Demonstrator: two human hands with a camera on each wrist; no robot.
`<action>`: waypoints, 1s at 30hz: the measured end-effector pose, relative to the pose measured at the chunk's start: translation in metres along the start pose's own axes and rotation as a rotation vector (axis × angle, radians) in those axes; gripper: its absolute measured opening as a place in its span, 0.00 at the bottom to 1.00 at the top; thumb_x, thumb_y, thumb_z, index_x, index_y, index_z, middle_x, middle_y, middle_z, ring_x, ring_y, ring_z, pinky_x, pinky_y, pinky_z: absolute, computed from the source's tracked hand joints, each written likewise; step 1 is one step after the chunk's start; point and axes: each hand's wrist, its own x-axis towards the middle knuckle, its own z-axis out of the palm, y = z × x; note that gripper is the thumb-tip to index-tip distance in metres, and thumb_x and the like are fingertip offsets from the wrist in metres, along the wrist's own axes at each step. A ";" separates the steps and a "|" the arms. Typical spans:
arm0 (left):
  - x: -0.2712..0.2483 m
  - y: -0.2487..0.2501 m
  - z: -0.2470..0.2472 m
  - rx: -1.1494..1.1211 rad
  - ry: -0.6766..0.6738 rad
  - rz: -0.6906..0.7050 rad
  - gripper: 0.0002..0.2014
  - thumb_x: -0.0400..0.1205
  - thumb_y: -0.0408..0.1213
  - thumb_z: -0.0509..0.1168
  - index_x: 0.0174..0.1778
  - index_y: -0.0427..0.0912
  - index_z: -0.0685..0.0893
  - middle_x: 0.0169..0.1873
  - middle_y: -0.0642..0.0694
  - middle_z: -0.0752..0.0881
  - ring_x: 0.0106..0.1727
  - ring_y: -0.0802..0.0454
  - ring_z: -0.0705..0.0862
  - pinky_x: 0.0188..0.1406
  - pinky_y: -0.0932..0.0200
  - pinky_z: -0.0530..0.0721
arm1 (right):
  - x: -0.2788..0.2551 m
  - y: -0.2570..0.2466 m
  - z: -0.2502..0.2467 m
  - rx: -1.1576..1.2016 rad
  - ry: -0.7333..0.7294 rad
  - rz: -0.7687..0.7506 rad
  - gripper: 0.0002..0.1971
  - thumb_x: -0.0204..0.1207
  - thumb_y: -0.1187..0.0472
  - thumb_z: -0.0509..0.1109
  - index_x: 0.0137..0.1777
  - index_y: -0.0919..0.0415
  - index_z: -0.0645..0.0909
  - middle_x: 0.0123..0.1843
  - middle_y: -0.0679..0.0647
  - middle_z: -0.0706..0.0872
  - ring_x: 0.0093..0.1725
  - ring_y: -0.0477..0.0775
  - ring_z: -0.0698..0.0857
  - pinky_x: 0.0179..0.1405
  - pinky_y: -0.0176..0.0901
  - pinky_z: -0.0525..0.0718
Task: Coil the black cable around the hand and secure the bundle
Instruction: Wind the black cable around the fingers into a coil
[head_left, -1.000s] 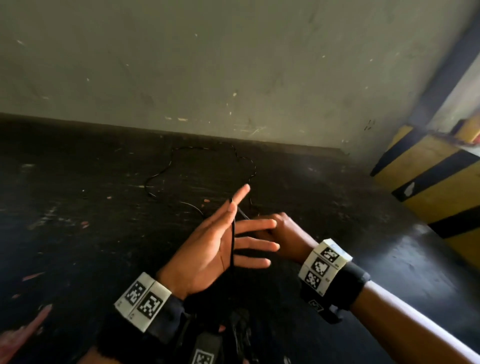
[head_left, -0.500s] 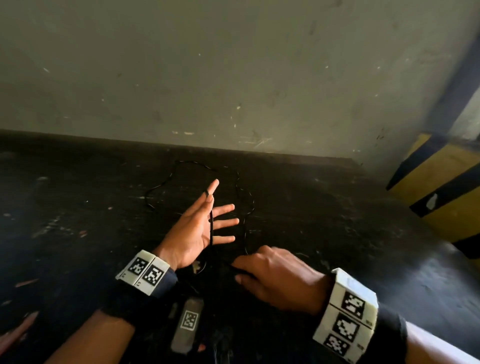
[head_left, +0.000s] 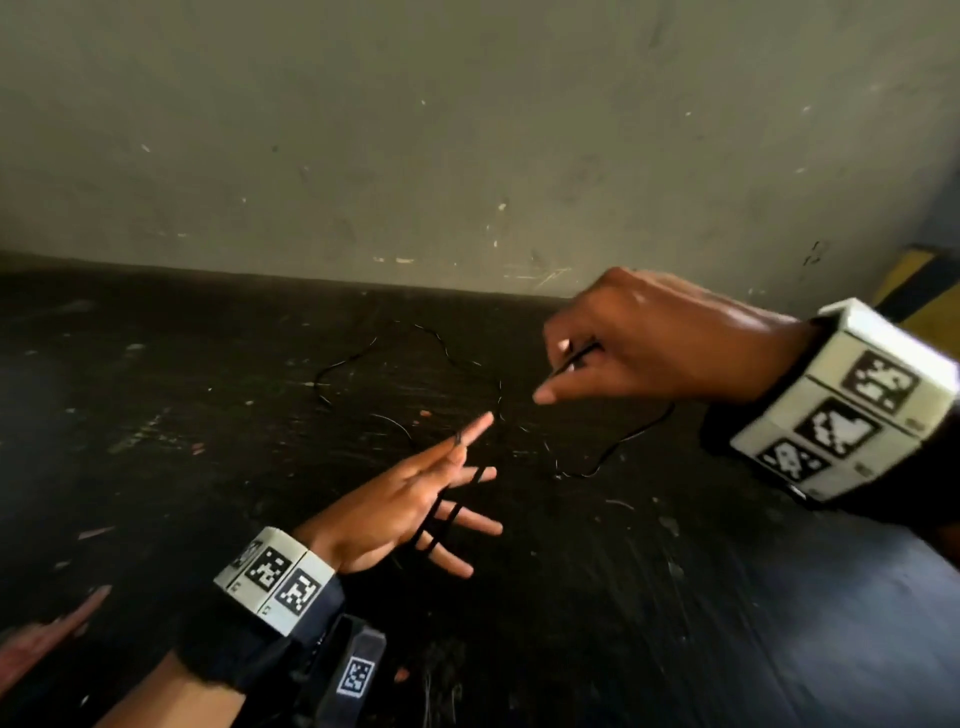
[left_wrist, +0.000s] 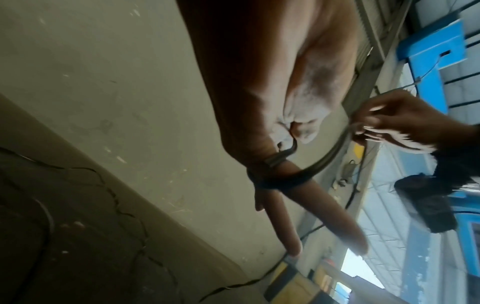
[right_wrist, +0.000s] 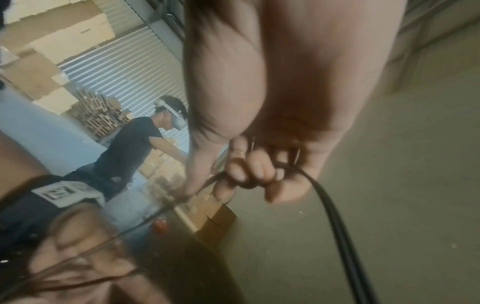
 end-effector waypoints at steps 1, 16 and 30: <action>-0.001 0.002 0.005 -0.003 -0.021 -0.011 0.24 0.82 0.55 0.50 0.76 0.74 0.59 0.79 0.44 0.69 0.62 0.42 0.86 0.46 0.37 0.89 | 0.004 0.004 -0.002 0.006 0.027 0.003 0.14 0.65 0.36 0.66 0.33 0.45 0.77 0.25 0.36 0.71 0.26 0.33 0.72 0.27 0.39 0.72; -0.002 0.018 0.030 -0.169 -0.251 -0.066 0.20 0.83 0.58 0.48 0.71 0.79 0.64 0.78 0.45 0.73 0.63 0.32 0.84 0.22 0.56 0.89 | 0.014 0.046 0.039 0.153 0.248 -0.001 0.21 0.70 0.39 0.67 0.34 0.59 0.81 0.25 0.43 0.77 0.23 0.41 0.77 0.23 0.35 0.74; 0.035 0.065 0.017 -0.462 0.008 0.355 0.25 0.82 0.56 0.49 0.77 0.74 0.57 0.74 0.35 0.76 0.51 0.36 0.90 0.22 0.54 0.90 | 0.010 0.010 0.146 0.652 0.102 0.122 0.10 0.84 0.63 0.58 0.50 0.58 0.82 0.32 0.40 0.78 0.27 0.35 0.80 0.30 0.31 0.76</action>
